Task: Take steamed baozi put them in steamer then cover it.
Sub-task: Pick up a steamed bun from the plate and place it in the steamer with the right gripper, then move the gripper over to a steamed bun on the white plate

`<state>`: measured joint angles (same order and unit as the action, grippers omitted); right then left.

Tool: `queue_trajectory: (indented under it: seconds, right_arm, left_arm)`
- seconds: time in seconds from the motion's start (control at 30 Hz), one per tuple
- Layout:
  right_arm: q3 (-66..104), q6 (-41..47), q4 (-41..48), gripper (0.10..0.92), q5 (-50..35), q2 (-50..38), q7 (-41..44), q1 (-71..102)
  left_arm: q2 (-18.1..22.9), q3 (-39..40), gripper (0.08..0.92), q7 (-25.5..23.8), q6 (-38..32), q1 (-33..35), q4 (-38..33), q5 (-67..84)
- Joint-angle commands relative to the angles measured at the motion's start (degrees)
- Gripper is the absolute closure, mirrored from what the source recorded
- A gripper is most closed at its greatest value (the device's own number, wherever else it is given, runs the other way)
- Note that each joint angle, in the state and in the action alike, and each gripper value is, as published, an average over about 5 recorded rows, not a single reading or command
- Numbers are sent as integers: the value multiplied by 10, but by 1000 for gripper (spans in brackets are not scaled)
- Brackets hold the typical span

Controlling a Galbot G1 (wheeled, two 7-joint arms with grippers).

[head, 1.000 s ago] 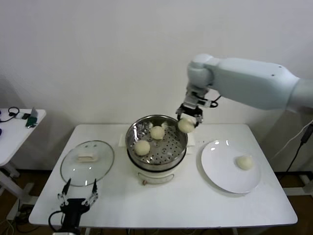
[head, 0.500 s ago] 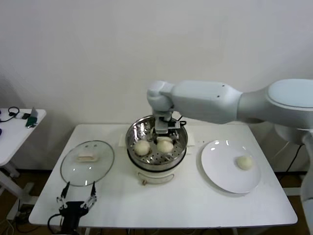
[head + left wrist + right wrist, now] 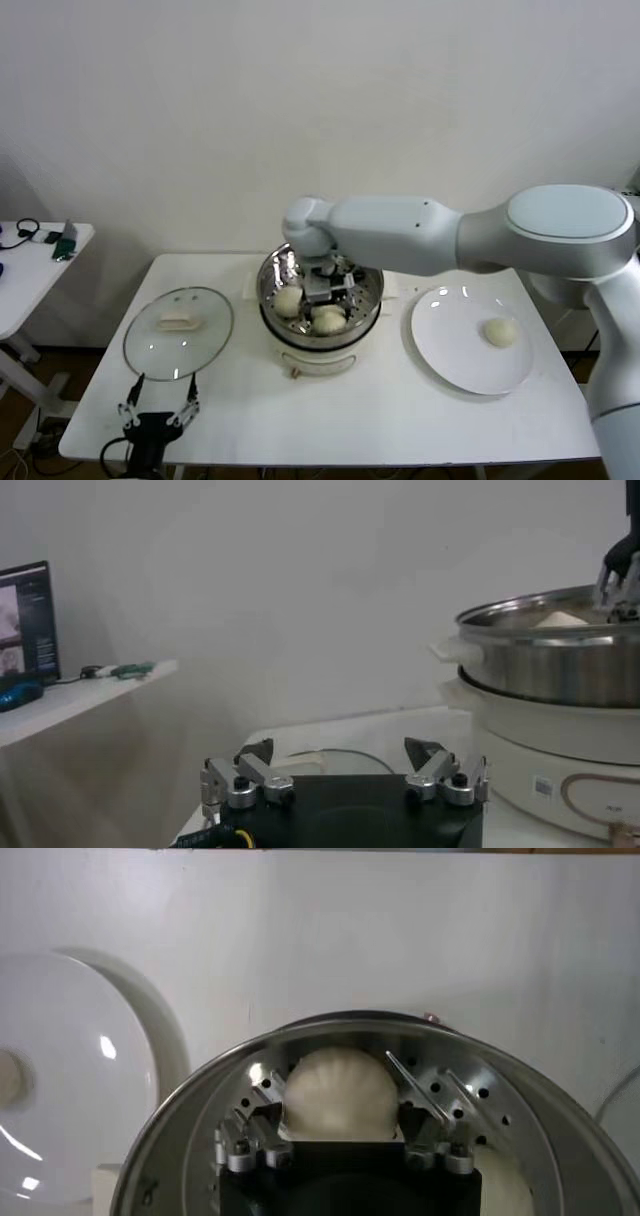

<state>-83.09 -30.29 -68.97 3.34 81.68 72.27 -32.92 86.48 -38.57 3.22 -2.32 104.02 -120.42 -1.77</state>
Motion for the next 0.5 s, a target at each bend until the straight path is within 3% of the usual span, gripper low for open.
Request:
queue_trajectory:
  seconds: [0.03,0.27,0.5]
  right_arm:
    - [4,3,-2,207,1,3,10,3]
    - [30,0,-4,202,-1,-37,13,-43]
    - [-9,53,-10,203,-39,-151,-69,-123]
  left_arm:
    - [0,-1,177,0,1,-2,2,0]
    - [0,1,177,0,1,-4,0,0]
    - [-1,4,177,0,1,-6,-3,0]
